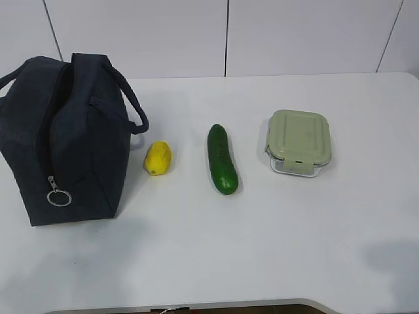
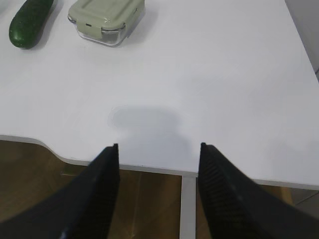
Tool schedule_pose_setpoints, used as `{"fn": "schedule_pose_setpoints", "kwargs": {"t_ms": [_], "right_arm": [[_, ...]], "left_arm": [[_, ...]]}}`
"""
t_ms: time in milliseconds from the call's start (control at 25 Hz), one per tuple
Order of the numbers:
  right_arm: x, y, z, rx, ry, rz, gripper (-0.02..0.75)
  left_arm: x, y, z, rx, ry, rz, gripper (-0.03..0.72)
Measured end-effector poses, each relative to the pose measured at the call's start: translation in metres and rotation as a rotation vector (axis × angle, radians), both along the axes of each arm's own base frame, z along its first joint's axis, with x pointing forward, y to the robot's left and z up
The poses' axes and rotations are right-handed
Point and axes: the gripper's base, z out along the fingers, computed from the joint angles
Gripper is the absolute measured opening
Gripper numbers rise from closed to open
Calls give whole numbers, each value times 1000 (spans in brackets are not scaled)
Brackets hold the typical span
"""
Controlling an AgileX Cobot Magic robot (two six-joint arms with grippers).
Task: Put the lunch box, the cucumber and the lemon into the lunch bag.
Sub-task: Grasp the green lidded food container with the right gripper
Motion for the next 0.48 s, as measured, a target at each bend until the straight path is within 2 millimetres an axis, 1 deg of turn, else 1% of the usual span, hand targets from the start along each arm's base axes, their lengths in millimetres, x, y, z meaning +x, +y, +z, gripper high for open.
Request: {"fn": "schedule_pose_setpoints", "kwargs": {"t_ms": [400,480], "right_arm": [[0,0,0,0,-5,0,419],[0,0,4,9,-27,-4,419]], "left_arm": [[0,0,0,0,0,0,251],[0,0,0,0,0,0,251]]}}
